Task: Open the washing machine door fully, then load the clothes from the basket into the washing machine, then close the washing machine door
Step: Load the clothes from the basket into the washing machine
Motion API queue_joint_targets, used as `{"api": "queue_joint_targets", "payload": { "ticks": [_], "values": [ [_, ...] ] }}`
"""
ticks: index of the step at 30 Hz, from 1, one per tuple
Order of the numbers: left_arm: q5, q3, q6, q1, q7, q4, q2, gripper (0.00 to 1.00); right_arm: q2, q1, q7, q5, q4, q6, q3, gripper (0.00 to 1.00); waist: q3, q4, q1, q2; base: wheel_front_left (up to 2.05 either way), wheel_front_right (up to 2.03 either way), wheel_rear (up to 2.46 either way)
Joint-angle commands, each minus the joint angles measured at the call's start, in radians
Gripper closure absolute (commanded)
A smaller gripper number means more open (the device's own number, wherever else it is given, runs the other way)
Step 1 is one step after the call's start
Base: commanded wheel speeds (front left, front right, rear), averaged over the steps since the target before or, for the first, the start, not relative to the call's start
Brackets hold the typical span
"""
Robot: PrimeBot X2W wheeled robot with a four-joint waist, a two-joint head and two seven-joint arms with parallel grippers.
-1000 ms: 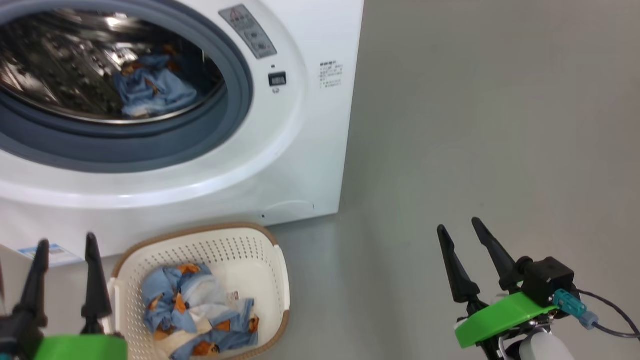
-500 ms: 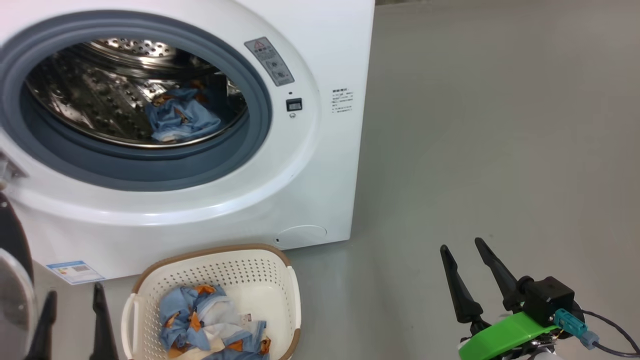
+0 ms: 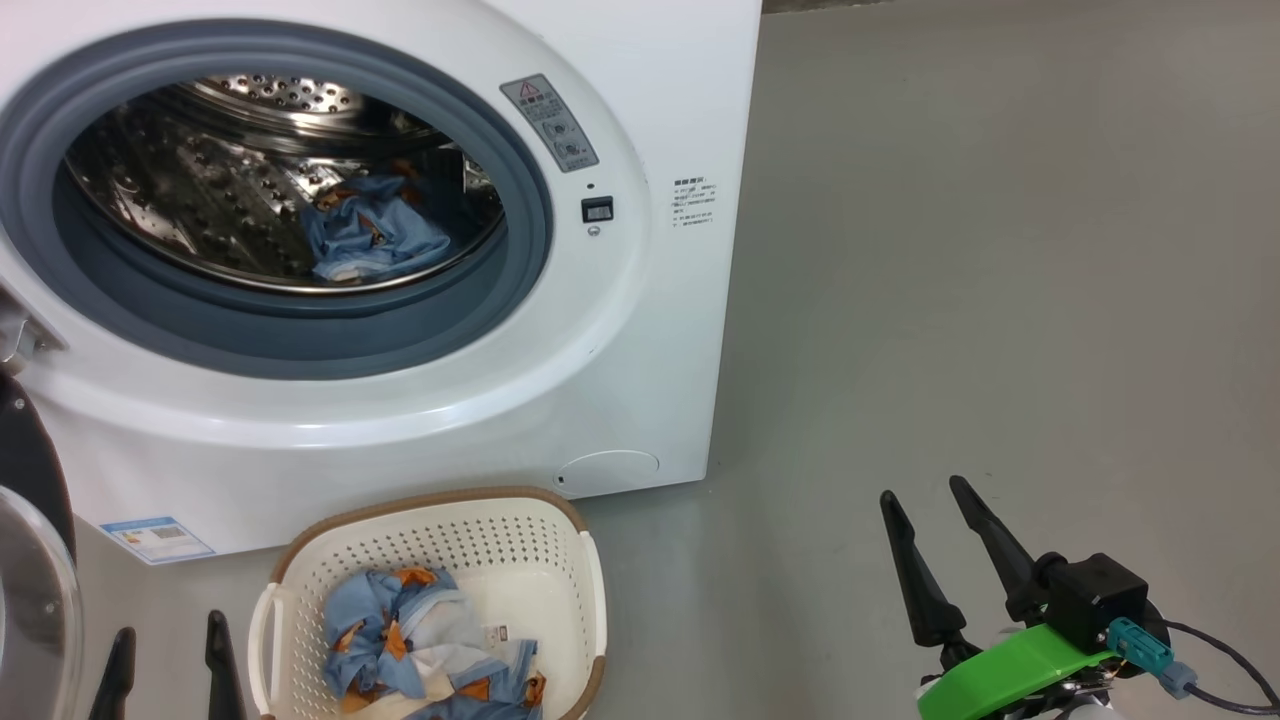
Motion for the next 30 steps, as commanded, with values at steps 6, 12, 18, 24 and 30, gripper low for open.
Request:
{"api": "queue_joint_targets", "payload": {
  "ticks": [6,12,18,24,30],
  "values": [
    [-0.008,0.022,0.013,0.001,-0.005,-0.028,0.009,0.00,0.000,-0.006,-0.005,-0.011,-0.026,0.002,0.018,0.00,-0.001,0.001,0.0000,0.0000,0.00,0.00,0.00],
    [-0.010,0.020,0.011,-0.003,-0.005,-0.028,0.009,0.00,0.000,-0.008,-0.005,-0.010,-0.029,0.002,0.018,0.00,0.005,0.003,0.0000,0.0000,0.00,0.00,0.00],
    [-0.018,0.018,0.003,-0.006,-0.005,-0.015,0.009,0.00,0.000,-0.012,-0.005,-0.009,-0.029,0.002,0.017,0.00,0.015,0.004,0.0000,0.0000,0.00,0.00,0.00],
    [-0.039,-0.003,-0.010,-0.021,-0.005,0.031,0.009,0.00,0.000,-0.022,-0.005,0.004,-0.033,0.002,0.022,0.00,0.038,0.000,0.0000,0.0000,0.00,0.00,0.00],
    [-0.053,-0.019,-0.025,-0.068,-0.005,0.090,0.009,0.00,0.000,-0.036,-0.005,0.022,-0.036,0.002,0.027,0.00,0.090,-0.010,0.0000,0.0000,0.00,0.00,0.00]
  ]
}}
